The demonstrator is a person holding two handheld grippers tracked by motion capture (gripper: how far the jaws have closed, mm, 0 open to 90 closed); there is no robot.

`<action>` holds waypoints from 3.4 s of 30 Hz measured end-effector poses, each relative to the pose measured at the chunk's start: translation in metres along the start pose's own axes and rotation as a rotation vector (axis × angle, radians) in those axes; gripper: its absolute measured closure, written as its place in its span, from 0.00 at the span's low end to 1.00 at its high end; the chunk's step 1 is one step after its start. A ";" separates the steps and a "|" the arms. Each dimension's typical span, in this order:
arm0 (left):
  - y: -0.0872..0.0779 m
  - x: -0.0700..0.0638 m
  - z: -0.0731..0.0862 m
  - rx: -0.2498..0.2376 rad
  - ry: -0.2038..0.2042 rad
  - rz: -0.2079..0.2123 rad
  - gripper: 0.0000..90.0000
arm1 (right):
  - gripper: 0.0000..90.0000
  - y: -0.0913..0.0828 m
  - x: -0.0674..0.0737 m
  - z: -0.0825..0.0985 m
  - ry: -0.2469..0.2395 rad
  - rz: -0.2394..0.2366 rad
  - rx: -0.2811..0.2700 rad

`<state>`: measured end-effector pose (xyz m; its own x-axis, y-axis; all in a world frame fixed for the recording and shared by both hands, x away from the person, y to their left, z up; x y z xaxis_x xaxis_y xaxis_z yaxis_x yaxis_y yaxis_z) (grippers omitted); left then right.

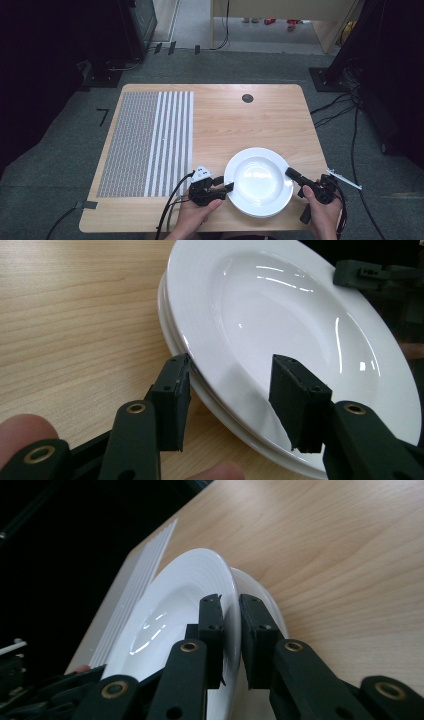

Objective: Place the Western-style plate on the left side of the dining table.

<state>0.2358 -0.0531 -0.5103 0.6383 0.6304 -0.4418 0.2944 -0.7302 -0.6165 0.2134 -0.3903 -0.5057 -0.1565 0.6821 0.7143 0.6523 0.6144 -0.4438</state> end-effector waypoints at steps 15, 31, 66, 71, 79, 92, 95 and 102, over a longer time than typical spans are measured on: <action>-0.003 0.003 -0.001 -0.032 -0.025 0.010 0.65 | 0.92 0.006 0.006 0.001 -0.051 -0.065 -0.062; -0.011 0.008 -0.005 -0.054 -0.071 0.043 0.73 | 0.91 0.010 0.020 0.005 -0.103 -0.094 -0.102; -0.084 0.051 -0.031 -0.114 -0.148 -0.003 0.78 | 0.89 0.062 0.086 -0.005 -0.120 -0.120 -0.106; -0.097 0.062 -0.033 -0.132 -0.170 -0.013 0.79 | 0.89 0.076 0.099 -0.008 -0.128 -0.124 -0.098; -0.116 0.076 -0.037 -0.166 -0.194 -0.018 0.81 | 0.88 0.096 0.114 -0.011 -0.134 -0.132 -0.083; -0.142 0.104 -0.039 -0.207 -0.235 -0.055 0.82 | 0.88 0.133 0.140 -0.014 -0.142 -0.159 -0.045; -0.148 0.112 -0.039 -0.215 -0.247 -0.069 0.83 | 0.88 0.138 0.144 -0.013 -0.144 -0.163 -0.040; -0.163 0.126 -0.039 -0.241 -0.274 -0.092 0.83 | 0.88 0.157 0.157 -0.012 -0.156 -0.170 -0.017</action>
<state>0.2960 0.1353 -0.4407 0.3975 0.7194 -0.5697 0.5211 -0.6880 -0.5051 0.3003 -0.1912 -0.4568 -0.3772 0.6229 0.6853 0.6191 0.7200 -0.3137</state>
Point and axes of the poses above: each handheld gripper's, and its own axes: y roughly forward along the jaws, z roughly out of its underside, x roughly to its left, the point moved 2 cm from there along y, roughly forward along the jaws, and after that the axes turned 10 degrees about x, right-handed, at the moved point
